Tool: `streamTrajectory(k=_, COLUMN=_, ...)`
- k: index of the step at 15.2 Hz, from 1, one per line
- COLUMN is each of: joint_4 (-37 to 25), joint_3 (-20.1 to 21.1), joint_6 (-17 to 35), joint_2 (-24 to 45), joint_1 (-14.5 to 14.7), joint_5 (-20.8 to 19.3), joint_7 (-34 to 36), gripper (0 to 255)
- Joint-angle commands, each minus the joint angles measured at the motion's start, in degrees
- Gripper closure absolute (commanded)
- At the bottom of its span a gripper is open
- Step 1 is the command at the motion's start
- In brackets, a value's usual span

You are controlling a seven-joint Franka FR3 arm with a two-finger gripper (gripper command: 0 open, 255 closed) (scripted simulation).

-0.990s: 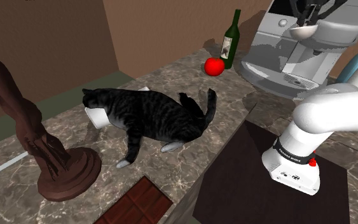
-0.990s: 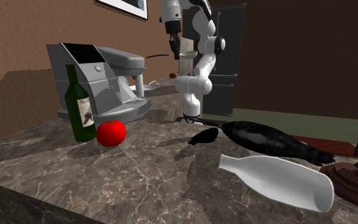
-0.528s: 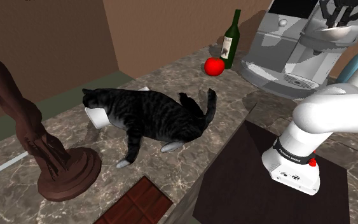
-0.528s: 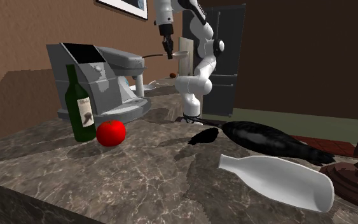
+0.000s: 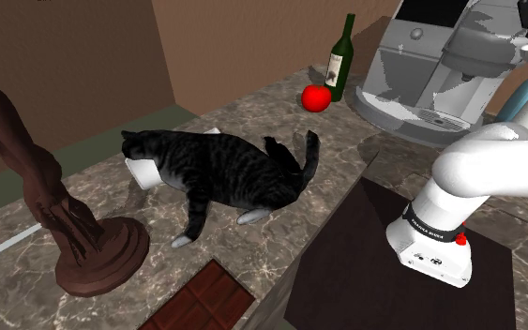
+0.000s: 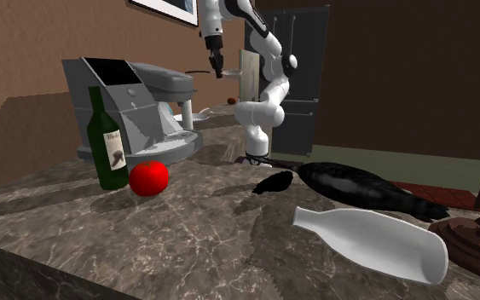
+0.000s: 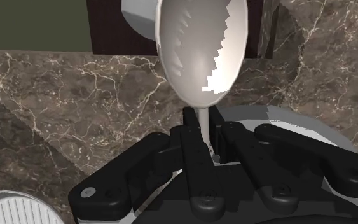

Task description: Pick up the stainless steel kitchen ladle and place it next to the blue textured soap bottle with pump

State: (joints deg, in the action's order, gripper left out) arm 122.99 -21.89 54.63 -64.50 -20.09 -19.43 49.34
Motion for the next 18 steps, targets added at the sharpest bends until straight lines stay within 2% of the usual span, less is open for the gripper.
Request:
streamTrajectory(k=1, joint_4=-1.8, joint_3=-2.4, joint_6=-1.7, joint_2=-0.8, joint_1=0.3, joint_5=-3.4, joint_7=-2.9, gripper=255)
streamTrajectory(k=10, joint_4=-11.1, joint_3=-12.8, joint_6=-5.1, joint_2=-0.9, joint_1=3.6, joint_5=-17.9, joint_7=-15.6, gripper=255)
streamTrajectory(k=18, joint_4=-23.0, joint_3=-22.0, joint_6=-6.2, joint_2=1.3, joint_1=8.5, joint_5=-30.2, joint_7=-28.4, gripper=255)
